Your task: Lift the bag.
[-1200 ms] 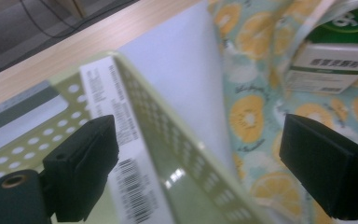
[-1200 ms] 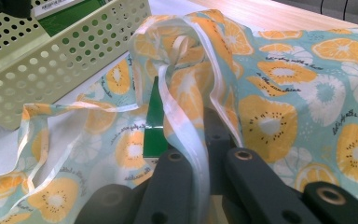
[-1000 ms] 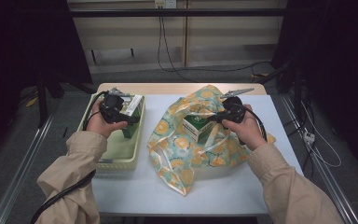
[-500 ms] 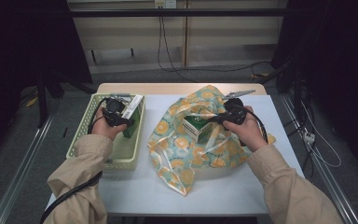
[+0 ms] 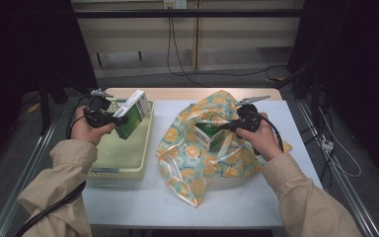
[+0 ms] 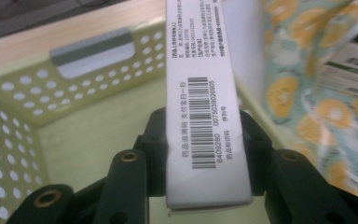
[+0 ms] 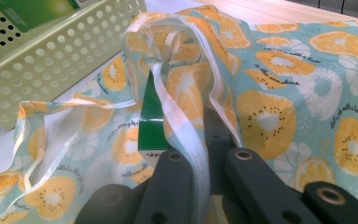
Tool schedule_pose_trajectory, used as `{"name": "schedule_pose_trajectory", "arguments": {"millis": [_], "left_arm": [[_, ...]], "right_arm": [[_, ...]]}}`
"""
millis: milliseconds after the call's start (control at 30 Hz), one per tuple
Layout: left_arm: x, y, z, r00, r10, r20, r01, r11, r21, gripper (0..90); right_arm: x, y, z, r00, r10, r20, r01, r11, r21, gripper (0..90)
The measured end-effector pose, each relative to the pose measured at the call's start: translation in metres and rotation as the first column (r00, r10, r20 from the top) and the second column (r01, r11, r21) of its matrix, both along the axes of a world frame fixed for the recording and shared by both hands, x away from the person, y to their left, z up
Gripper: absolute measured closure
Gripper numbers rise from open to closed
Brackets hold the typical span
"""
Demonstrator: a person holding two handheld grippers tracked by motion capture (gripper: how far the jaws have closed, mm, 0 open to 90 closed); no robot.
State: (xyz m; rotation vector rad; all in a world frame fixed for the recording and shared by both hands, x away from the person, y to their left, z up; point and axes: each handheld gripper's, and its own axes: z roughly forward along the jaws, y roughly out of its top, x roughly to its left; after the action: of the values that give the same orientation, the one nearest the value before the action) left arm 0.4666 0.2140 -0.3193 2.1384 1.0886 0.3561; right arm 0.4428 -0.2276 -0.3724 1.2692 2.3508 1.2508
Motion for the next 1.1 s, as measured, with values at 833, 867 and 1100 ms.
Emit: {"name": "schedule_pose_trajectory", "arguments": {"millis": [833,867,1100], "left_arm": [[-0.072,-0.107,-0.008,0.8863,-0.463,0.011,0.463,0.8863,-0.009,62.7],[-0.072,-0.108,-0.011,0.8807,-0.474,0.003,0.474,0.8806,-0.005,62.7],[-0.074,-0.128,-0.030,0.8646,-0.502,-0.024,0.502,0.8648,-0.002,62.7]], "right_arm": [[-0.003,-0.001,0.005,1.0000,-0.001,0.004,0.001,1.0000,-0.007,90.0],[-0.003,-0.001,0.006,1.0000,0.001,0.006,-0.001,1.0000,-0.008,90.0],[-0.003,0.000,0.009,1.0000,-0.002,0.008,0.002,1.0000,-0.004,90.0]]}}
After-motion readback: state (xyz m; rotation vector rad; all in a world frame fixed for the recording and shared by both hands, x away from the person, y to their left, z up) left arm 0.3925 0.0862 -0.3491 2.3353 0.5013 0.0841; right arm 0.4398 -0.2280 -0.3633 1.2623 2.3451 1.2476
